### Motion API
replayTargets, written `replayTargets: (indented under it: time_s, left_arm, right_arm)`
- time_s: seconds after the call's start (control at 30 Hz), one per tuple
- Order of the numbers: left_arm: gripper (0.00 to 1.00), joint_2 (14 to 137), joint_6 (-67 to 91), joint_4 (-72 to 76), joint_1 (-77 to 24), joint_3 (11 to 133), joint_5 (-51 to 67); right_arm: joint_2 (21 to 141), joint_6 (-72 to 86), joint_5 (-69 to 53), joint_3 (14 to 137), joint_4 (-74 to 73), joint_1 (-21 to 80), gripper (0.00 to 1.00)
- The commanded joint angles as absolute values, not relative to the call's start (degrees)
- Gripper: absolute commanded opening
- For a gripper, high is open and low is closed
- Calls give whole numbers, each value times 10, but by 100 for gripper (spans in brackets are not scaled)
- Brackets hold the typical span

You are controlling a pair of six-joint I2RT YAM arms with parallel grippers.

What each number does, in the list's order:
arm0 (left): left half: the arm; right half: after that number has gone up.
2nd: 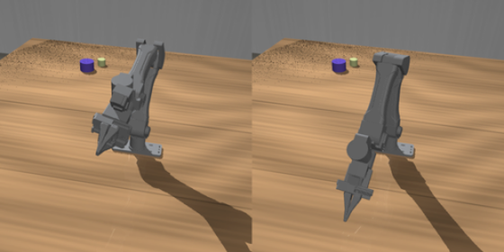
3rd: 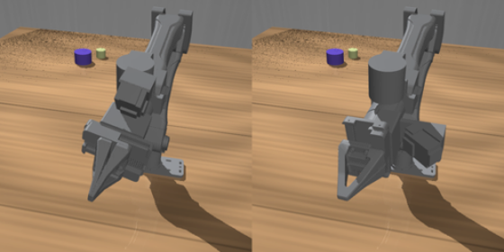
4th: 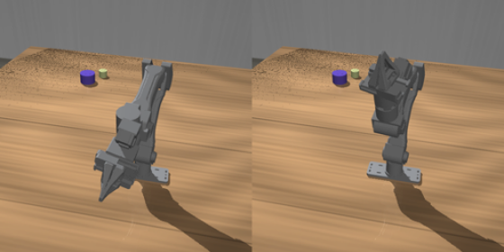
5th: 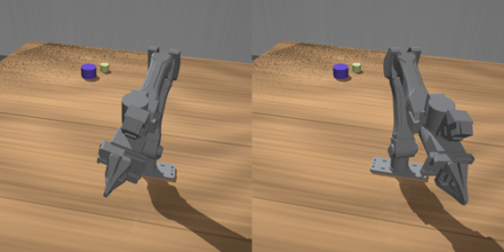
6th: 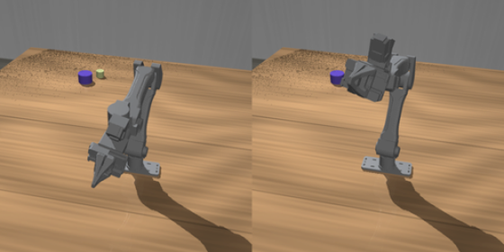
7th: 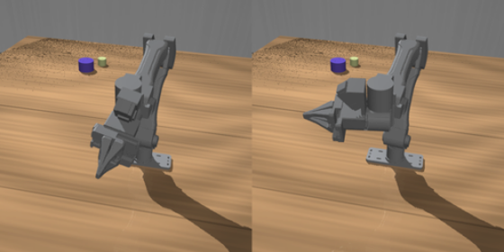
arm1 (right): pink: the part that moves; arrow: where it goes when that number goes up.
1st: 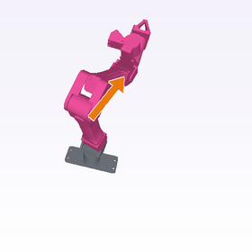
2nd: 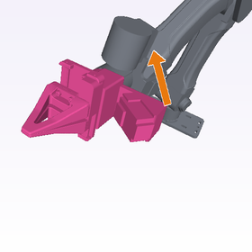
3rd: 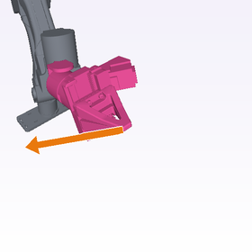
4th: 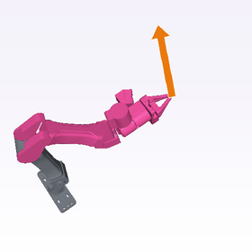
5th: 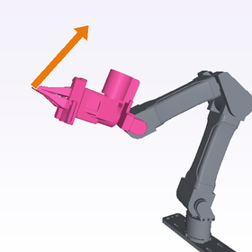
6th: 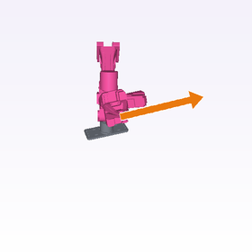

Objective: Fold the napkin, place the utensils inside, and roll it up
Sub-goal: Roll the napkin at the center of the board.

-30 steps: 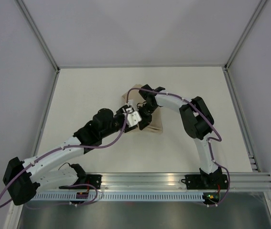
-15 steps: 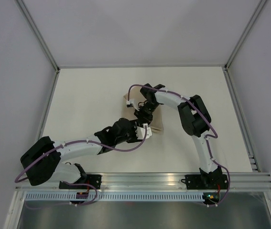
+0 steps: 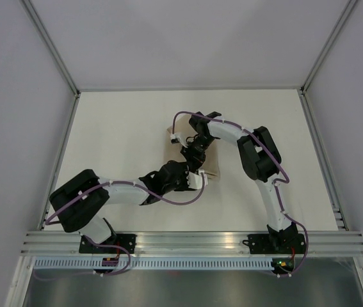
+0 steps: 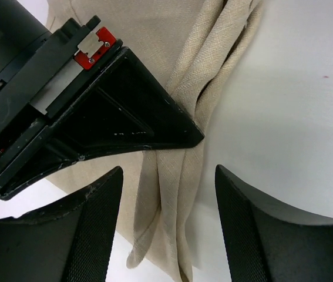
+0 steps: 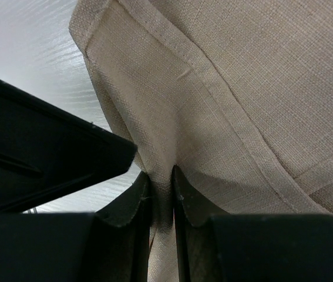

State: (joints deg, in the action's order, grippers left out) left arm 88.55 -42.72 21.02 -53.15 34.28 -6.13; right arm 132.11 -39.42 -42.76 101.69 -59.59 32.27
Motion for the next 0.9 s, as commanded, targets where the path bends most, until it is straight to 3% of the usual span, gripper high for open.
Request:
replayTargets:
  time_s: [0.0, 0.2, 0.3, 0.37, 0.43, 0.73, 0.8, 0.87]
  left_arm:
    - [70, 917, -477, 298, -534, 339, -82]
    - [69, 961, -483, 283, -534, 352, -67]
    - [63, 967, -485, 265, -533, 363, -63]
    - [55, 971, -485, 241, -533, 369, -60]
    - [41, 975, -484, 225, -533, 379, -57]
    - [11, 995, -448, 90, -533, 441, -33]
    - [2, 998, -439, 64, -533, 455, -26]
    - [2, 999, -430, 48, -533, 467, -19]
  right_arm:
    - [1368, -427, -367, 1008, -623, 320, 9]
    - [1375, -431, -367, 1011, -630, 318, 9]
    - [1375, -432, -367, 1012, -634, 317, 9]
    - [1375, -436, -368, 1013, -638, 316, 9]
    - [1374, -436, -371, 1015, -640, 315, 9]
    - [1365, -440, -376, 1018, -647, 314, 9]
    - [1358, -439, -376, 1014, -645, 313, 15]
    - [1344, -438, -376, 1007, -642, 312, 22]
